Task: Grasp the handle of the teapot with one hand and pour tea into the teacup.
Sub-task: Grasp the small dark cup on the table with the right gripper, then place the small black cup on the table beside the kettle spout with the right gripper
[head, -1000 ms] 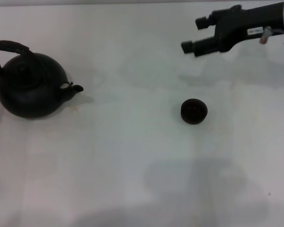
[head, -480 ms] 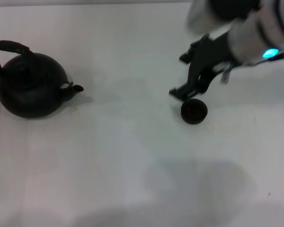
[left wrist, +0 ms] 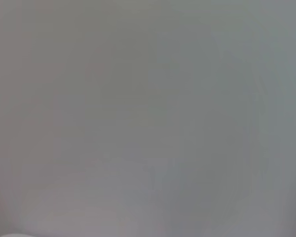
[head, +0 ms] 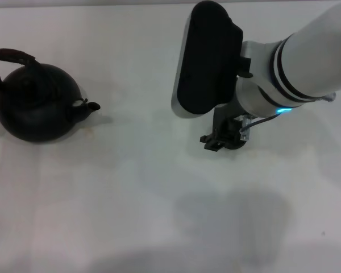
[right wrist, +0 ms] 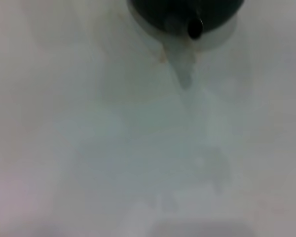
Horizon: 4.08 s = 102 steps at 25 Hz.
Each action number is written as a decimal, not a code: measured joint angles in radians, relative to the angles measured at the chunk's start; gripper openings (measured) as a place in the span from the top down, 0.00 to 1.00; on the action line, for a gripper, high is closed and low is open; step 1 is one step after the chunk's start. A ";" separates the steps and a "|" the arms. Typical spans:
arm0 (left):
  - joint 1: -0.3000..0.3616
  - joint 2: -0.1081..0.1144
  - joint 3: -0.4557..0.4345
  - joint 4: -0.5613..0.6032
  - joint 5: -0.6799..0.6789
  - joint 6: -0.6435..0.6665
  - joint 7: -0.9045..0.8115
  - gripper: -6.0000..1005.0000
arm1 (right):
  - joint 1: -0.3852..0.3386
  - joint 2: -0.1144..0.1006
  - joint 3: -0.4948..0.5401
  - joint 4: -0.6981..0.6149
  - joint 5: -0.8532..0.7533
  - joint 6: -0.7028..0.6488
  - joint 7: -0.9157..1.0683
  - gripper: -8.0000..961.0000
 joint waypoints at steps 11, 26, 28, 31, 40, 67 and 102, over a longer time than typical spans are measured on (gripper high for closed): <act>-0.001 0.000 0.000 -0.001 0.000 -0.004 0.000 0.13 | 0.056 0.004 0.005 0.202 0.015 -0.035 0.013 0.16; 0.007 -0.001 0.000 -0.010 0.000 -0.006 0.000 0.13 | 0.061 0.003 0.009 0.294 0.037 -0.086 0.016 0.18; 0.008 -0.002 0.000 -0.011 0.000 -0.006 0.000 0.13 | 0.062 0.003 0.010 0.303 0.037 -0.089 0.016 0.18; 0.012 -0.004 0.000 -0.011 0.000 -0.002 0.000 0.13 | 0.063 0.003 0.011 0.320 0.036 -0.098 0.016 0.18; 0.014 -0.004 0.000 -0.011 -0.006 -0.001 0.000 0.13 | 0.064 0.003 0.013 0.343 0.036 -0.116 0.013 0.19; 0.010 -0.002 -0.002 -0.008 -0.074 0.000 -0.039 0.13 | 0.114 0.004 0.031 0.468 0.108 -0.155 0.006 0.22; 0.002 -0.005 0.005 -0.012 -0.067 0.000 -0.052 0.13 | 0.390 0.004 -0.147 0.690 0.442 -0.432 -0.075 0.24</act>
